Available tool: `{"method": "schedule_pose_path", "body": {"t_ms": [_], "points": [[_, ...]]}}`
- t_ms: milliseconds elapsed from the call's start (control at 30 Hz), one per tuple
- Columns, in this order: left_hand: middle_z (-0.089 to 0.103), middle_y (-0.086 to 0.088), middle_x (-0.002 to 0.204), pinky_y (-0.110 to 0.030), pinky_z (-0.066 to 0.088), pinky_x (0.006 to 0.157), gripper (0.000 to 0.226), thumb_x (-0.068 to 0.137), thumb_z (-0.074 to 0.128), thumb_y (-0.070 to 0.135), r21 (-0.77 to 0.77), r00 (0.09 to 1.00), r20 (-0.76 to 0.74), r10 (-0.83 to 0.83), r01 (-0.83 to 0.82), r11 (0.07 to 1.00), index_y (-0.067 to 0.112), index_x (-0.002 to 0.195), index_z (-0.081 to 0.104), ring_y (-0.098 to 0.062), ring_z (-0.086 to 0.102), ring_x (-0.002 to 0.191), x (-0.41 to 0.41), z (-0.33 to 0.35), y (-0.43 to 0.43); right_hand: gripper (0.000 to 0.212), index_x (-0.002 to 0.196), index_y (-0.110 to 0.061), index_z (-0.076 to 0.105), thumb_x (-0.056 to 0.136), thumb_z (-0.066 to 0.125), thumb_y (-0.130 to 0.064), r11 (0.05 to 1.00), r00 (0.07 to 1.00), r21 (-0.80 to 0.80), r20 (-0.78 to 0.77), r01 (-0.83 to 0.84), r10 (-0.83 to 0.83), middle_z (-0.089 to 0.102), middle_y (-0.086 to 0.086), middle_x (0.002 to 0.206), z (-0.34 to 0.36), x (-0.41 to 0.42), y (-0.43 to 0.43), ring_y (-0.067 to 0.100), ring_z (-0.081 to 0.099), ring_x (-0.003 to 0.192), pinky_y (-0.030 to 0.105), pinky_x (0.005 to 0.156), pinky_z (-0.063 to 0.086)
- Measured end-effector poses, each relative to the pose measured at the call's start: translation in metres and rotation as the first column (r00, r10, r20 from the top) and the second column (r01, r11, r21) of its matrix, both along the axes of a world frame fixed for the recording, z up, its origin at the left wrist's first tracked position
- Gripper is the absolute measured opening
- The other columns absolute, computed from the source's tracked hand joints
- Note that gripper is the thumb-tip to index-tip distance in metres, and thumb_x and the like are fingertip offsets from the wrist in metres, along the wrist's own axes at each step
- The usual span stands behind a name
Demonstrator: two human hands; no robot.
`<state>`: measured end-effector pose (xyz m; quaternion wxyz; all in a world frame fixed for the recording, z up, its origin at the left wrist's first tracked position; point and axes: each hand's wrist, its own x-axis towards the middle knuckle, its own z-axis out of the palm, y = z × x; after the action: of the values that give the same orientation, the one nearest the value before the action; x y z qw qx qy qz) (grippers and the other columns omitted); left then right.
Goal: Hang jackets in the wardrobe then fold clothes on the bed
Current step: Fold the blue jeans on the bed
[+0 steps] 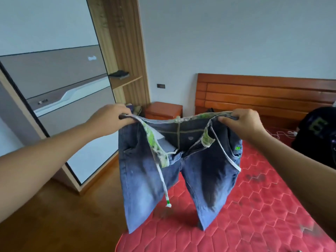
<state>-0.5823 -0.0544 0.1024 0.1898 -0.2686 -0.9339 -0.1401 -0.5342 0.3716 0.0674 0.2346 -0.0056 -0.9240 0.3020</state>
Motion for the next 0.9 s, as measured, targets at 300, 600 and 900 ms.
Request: {"method": "schedule_pose_path", "body": {"t_ms": [300,600,900], "points": [[0.054,0.000,0.063,-0.028,0.053,0.060,0.058,0.073,0.066,0.072,0.037,0.840,0.523,0.145,-0.192,0.981,0.018,0.055,0.064,-0.009,0.059,0.061,-0.013,0.033,0.017,0.049,0.059,-0.013,0.056,0.083,0.077,-0.049,0.987,1.000,0.158,0.016,0.006,-0.008,0.059,0.002,0.060,0.040,-0.016,-0.004,0.027,0.058,0.066,0.036,0.058,0.040],[0.067,0.020,0.075,-0.021,0.041,0.072,0.026,0.099,0.064,0.021,-0.110,0.934,0.356,0.026,0.014,0.994,0.034,0.077,0.068,0.008,0.059,0.074,-0.009,0.077,0.010,0.030,0.076,-0.035,0.047,0.091,0.071,-0.047,0.757,0.944,0.565,0.233,-0.326,0.233,0.043,-0.007,0.080,0.098,-0.004,0.007,0.016,0.045,0.074,0.032,0.068,0.030],[0.055,-0.006,0.081,-0.042,0.043,0.071,0.023,0.096,0.051,0.021,-0.205,0.973,0.190,0.133,-0.094,0.974,0.014,0.075,0.049,-0.027,0.055,0.079,-0.015,0.047,0.025,0.031,0.079,-0.025,0.056,0.094,0.063,-0.051,0.552,0.944,0.770,0.308,-0.320,0.118,0.047,-0.009,0.078,0.094,-0.007,-0.010,0.018,0.050,0.080,0.032,0.068,0.042]]}}
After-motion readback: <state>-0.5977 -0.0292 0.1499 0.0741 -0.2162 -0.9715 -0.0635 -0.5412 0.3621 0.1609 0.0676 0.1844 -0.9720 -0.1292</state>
